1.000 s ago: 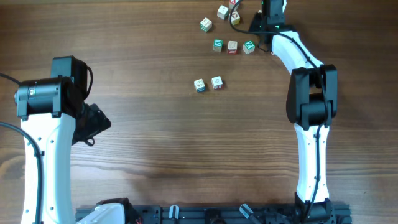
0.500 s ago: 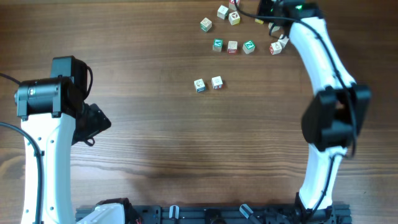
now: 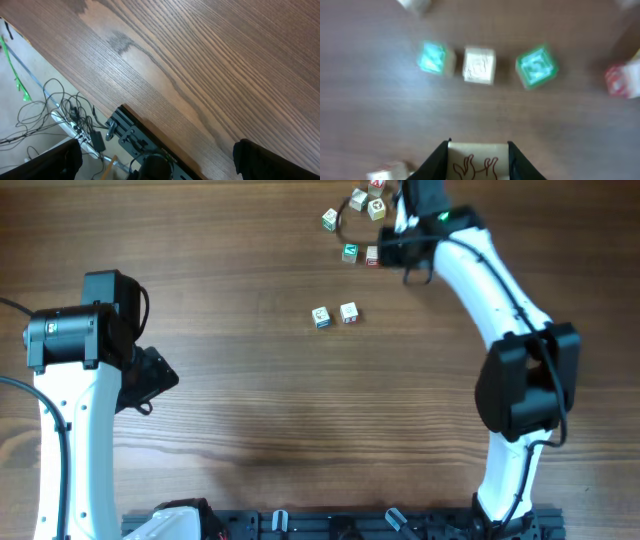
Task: Form a horizontal line
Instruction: 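Carry the held block left and set it right of the 6 block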
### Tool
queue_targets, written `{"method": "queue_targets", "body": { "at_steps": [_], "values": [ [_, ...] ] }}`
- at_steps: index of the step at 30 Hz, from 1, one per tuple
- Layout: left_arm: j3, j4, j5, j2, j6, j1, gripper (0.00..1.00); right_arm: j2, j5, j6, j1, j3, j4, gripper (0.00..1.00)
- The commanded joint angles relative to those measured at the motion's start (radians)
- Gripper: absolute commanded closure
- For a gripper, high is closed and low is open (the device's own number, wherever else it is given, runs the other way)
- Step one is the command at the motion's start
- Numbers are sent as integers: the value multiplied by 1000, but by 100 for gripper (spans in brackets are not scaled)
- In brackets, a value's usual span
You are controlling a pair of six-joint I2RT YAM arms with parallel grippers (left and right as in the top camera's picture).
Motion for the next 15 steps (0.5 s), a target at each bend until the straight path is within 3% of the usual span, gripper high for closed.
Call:
{"method": "queue_targets", "body": {
  "at_steps": [1,7,15],
  "values": [
    [-5,0,-13,-16,-3,5,0,24,47,-8,19,-135,80,83],
    [-5,0,-13,-16,-3,5,0,24,47,14,38,-275,196,83],
    [-5,0,-13,-16,-3,5,0,24,27,17,77,-310,172,83]
  ]
}}
